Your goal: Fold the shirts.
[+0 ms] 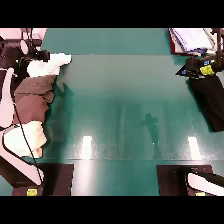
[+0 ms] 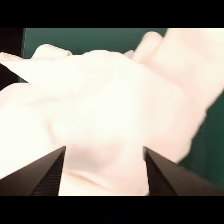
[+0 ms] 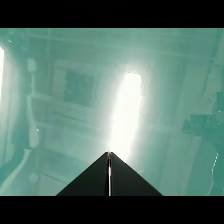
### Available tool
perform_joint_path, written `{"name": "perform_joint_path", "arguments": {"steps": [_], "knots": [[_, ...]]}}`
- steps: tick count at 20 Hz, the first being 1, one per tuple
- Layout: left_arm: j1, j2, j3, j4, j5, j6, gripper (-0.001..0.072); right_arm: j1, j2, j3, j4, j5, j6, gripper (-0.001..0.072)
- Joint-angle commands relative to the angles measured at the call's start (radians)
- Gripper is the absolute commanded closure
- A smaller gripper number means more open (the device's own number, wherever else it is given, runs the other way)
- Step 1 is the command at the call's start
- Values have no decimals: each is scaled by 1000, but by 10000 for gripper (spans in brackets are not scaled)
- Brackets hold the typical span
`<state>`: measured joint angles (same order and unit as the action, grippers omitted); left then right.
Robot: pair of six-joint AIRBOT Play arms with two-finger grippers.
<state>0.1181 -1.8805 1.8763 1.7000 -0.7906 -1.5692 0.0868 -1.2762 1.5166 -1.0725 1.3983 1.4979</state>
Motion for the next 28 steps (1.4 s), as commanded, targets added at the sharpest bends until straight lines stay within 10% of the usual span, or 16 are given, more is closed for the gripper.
{"name": "perform_joint_path", "arguments": {"steps": [1,3,5,6,21,28], "knots": [[20,-66,1,-7,80,-2,127,1,0,0,0,0,1,692],[20,-72,1,-7,80,-3,182,1,0,0,0,0,1,692],[20,-64,10,-7,71,-2,604,1,0,1,0,0,0,692],[20,-63,31,-7,52,-3,674,1,0,1,0,0,0,692],[-243,728,196,-106,-365,137,682,1,0,526,6,75,1,692],[-591,721,-22,-121,-556,103,681,1,71,435,5,74,1,692]]}}
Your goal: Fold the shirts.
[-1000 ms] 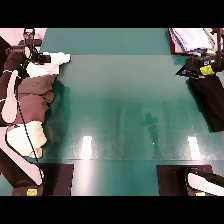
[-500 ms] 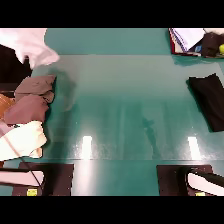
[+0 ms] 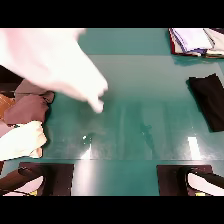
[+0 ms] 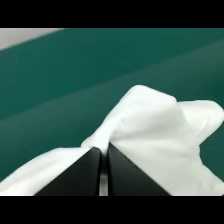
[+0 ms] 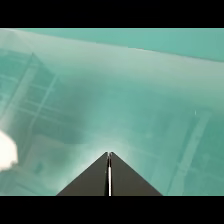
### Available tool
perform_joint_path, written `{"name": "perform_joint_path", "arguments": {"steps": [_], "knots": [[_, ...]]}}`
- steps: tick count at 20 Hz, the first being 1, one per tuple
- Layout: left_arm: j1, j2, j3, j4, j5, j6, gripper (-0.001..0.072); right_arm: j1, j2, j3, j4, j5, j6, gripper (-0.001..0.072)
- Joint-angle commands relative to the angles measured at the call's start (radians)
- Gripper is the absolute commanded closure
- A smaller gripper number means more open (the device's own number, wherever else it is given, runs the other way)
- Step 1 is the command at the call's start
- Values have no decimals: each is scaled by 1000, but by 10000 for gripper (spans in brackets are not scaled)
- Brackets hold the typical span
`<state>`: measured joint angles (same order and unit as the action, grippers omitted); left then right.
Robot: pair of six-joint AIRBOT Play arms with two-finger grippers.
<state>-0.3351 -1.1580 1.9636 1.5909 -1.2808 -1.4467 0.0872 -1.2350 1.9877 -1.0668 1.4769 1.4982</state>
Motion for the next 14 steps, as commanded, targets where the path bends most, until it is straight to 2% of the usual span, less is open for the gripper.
{"name": "perform_joint_path", "arguments": {"steps": [1,3,4,5,6,9,12,14], "knots": [[-189,-21,-173,-34,-62,-19,680,0,43,-51,0,-5,0,692],[-257,-64,-282,-105,-20,-17,677,1,61,-68,0,-7,0,692],[-271,-87,-319,-146,11,-11,482,1,64,-68,0,-6,0,692],[-274,-114,-343,-187,45,-11,156,1,66,-68,0,-6,0,692],[-274,-134,-345,-201,60,-11,116,1,70,-68,0,-5,0,692],[-216,-142,-342,-103,85,-12,116,1,76,-68,0,-3,1,692],[-45,-145,-343,-119,63,-34,116,1,76,-68,0,2,1,692],[72,-153,-382,-187,93,-45,117,1,75,-68,0,-2,1,691]]}}
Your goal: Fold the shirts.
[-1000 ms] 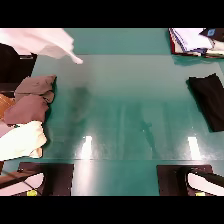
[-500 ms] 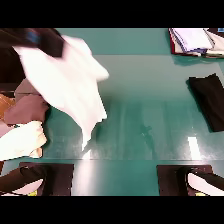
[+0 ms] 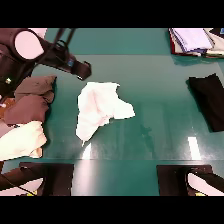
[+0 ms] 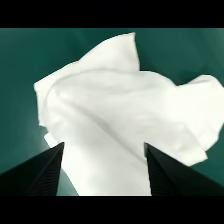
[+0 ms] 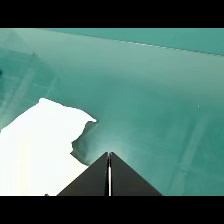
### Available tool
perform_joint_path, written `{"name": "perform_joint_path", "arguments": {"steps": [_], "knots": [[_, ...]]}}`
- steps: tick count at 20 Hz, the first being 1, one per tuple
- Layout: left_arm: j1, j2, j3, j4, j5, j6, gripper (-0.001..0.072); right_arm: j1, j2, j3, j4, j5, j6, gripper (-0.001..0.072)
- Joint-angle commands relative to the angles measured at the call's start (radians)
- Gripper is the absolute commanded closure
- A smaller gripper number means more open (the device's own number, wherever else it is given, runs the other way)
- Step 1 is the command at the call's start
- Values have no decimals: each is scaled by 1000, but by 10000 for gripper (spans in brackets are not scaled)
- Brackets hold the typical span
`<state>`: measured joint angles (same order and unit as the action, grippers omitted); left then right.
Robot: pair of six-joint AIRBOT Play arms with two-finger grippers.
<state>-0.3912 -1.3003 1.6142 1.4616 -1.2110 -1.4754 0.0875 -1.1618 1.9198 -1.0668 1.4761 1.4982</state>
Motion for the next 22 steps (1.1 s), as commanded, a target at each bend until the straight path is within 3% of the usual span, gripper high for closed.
{"name": "perform_joint_path", "arguments": {"steps": [1,4,9,13,14,15,18,22], "knots": [[176,-19,-64,-96,44,-17,117,0,2,0,0,-2,1,692],[273,-75,-180,-257,113,-6,117,0,2,-1,0,2,1,692],[288,-298,-200,-453,139,74,117,0,-16,-1,1,14,1,692],[287,-406,-200,-482,141,80,117,0,-39,-23,2,39,1,692],[287,-406,-200,-482,150,81,153,0,-39,-54,2,37,1,692],[287,-404,-192,-482,156,82,330,0,-39,-95,2,40,2,692],[288,-404,-133,-470,142,97,680,10,-39,-244,2,39,2,692],[288,-389,48,-385,19,96,681,74,-39,-473,2,-12,2,692]]}}
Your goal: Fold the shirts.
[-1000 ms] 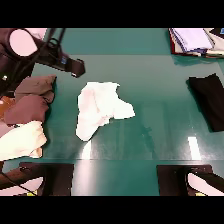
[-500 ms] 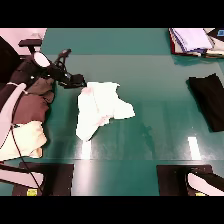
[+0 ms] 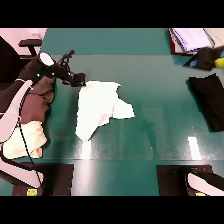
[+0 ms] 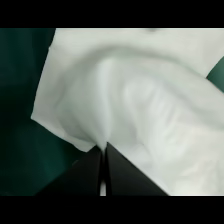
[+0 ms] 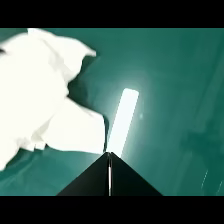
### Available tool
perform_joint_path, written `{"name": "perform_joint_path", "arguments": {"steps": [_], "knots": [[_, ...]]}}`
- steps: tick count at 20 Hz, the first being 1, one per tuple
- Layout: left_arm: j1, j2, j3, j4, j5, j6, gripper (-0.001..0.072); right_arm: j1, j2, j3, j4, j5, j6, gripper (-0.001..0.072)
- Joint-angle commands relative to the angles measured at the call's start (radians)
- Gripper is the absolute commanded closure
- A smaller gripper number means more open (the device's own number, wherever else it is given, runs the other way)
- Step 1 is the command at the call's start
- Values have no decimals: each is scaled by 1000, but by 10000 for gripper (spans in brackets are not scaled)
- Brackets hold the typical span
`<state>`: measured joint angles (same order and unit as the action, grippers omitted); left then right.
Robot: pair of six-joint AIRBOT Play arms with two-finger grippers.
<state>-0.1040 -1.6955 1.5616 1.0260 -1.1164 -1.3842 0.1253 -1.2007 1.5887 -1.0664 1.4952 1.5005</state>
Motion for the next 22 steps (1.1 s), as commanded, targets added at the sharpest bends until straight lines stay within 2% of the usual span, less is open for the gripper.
{"name": "perform_joint_path", "arguments": {"steps": [1,4,7,10,12,15,19,21,22], "knots": [[1,27,132,51,-87,5,680,62,0,-200,2,-45,-1,691],[1,132,172,51,-79,8,681,137,0,-347,2,-130,-2,691],[0,259,172,50,-87,18,681,163,0,-403,3,-192,-2,690],[-14,389,175,35,-12,32,682,145,0,-356,2,-193,-2,691],[-43,447,209,3,1,96,682,117,0,-274,2,-190,-1,691],[-172,467,254,-31,-104,222,682,69,0,-138,2,-192,-1,691],[-407,425,221,-27,-189,267,669,19,0,11,2,-174,-1,691],[-483,403,167,-22,-183,263,176,3,0,63,2,-149,-1,691],[-493,397,145,8,-186,247,168,-2,0,83,2,-130,-1,691]]}}
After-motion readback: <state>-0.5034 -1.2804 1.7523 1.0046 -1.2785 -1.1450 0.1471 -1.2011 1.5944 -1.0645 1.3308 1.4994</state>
